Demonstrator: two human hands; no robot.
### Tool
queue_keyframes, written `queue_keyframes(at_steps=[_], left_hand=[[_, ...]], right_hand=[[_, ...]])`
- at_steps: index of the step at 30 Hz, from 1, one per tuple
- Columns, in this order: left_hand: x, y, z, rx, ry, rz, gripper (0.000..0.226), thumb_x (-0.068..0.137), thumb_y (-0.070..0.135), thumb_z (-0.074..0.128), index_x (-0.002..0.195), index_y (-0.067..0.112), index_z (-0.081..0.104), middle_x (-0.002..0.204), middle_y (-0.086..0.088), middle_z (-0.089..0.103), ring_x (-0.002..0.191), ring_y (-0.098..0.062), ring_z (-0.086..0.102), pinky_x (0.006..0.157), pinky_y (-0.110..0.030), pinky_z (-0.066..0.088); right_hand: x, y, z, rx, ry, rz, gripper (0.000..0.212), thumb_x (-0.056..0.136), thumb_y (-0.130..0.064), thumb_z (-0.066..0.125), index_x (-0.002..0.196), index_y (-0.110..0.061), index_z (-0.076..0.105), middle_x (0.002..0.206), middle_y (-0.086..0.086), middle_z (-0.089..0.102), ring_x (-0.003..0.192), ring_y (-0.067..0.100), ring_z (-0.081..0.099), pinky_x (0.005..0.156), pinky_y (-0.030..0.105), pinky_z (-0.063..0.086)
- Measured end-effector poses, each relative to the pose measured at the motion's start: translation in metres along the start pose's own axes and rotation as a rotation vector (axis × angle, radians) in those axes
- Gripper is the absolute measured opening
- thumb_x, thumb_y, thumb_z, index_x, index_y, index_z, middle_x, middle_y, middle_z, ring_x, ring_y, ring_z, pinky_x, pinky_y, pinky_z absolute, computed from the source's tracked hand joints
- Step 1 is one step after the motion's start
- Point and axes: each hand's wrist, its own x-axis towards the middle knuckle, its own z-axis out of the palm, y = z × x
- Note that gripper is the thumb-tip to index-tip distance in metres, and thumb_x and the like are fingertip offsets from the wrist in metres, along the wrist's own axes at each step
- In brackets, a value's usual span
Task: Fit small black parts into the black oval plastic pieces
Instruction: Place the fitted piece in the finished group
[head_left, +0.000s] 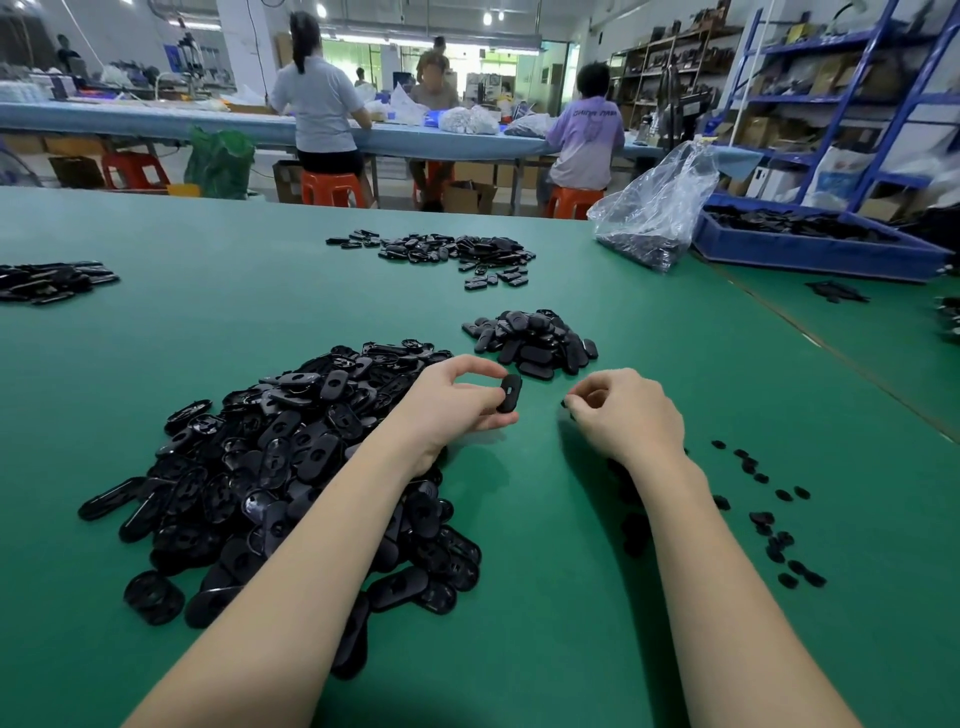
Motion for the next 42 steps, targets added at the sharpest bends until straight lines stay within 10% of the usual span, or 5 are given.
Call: queue_keyframes(at_steps=[8, 25, 35, 42], left_hand=[[0.0, -0.001, -0.002, 0.099, 0.034, 0.059, 0.019, 0.083, 0.008, 0.079, 0.1, 0.015, 0.073, 0.078, -0.004, 0.077, 0.071, -0.017, 0.073, 0.09, -0.033, 0.058], [-0.002, 0.002, -0.006, 0.155, 0.011, 0.099, 0.021, 0.084, 0.001, 0.074, 0.099, 0.015, 0.077, 0.078, 0.0, 0.077, 0.072, -0.008, 0.068, 0.075, -0.016, 0.056], [-0.004, 0.003, -0.004, 0.178, 0.001, 0.11, 0.022, 0.085, -0.001, 0.07, 0.093, 0.018, 0.078, 0.083, -0.006, 0.076, 0.071, -0.009, 0.067, 0.076, -0.019, 0.057], [-0.002, 0.004, -0.006, 0.138, -0.048, 0.085, 0.021, 0.088, -0.005, 0.065, 0.092, 0.013, 0.076, 0.076, -0.002, 0.073, 0.074, -0.014, 0.066, 0.077, -0.023, 0.059]], right_hand=[[-0.004, -0.015, -0.009, 0.612, -0.168, -0.135, 0.007, 0.086, -0.026, 0.073, 0.083, -0.027, 0.078, 0.079, -0.011, 0.078, 0.06, -0.001, 0.055, 0.062, 0.023, 0.044], [-0.002, -0.022, -0.004, 0.548, -0.18, -0.168, 0.006, 0.085, -0.028, 0.08, 0.079, -0.029, 0.08, 0.071, -0.009, 0.074, 0.058, -0.002, 0.058, 0.051, 0.008, 0.041], [-0.003, -0.026, -0.005, 0.546, -0.164, -0.1, 0.015, 0.08, -0.034, 0.085, 0.091, -0.034, 0.075, 0.077, -0.009, 0.072, 0.069, 0.003, 0.063, 0.06, 0.021, 0.042], [-0.007, -0.022, -0.009, 0.676, -0.321, -0.041, 0.016, 0.077, -0.031, 0.09, 0.078, -0.024, 0.076, 0.057, -0.008, 0.053, 0.042, 0.003, 0.038, 0.039, 0.013, 0.029]])
